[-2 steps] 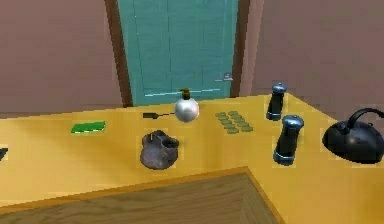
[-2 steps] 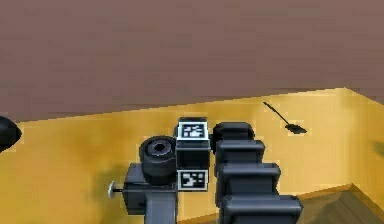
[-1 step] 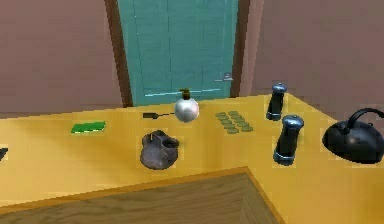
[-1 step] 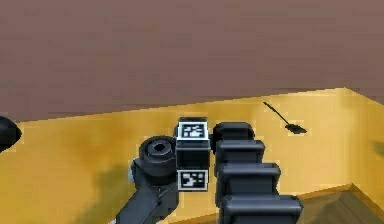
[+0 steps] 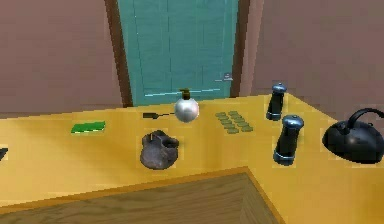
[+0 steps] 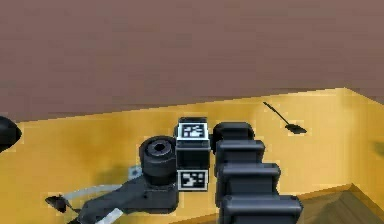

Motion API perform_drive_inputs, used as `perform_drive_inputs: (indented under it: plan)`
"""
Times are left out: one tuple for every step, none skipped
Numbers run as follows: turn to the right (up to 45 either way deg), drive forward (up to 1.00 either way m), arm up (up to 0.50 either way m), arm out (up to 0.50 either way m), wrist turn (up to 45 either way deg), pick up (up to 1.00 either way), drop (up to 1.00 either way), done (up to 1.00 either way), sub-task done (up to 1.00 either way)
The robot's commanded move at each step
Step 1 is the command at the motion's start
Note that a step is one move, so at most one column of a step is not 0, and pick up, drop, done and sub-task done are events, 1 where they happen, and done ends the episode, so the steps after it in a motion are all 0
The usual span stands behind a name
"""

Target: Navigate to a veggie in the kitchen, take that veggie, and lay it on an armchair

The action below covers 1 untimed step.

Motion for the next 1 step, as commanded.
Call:
perform_drive_inputs:
  plan:
    - [0.0, 0.00, 0.00, 0.00, 45.0, 0.00, 0.00, 0.00, 0.00]
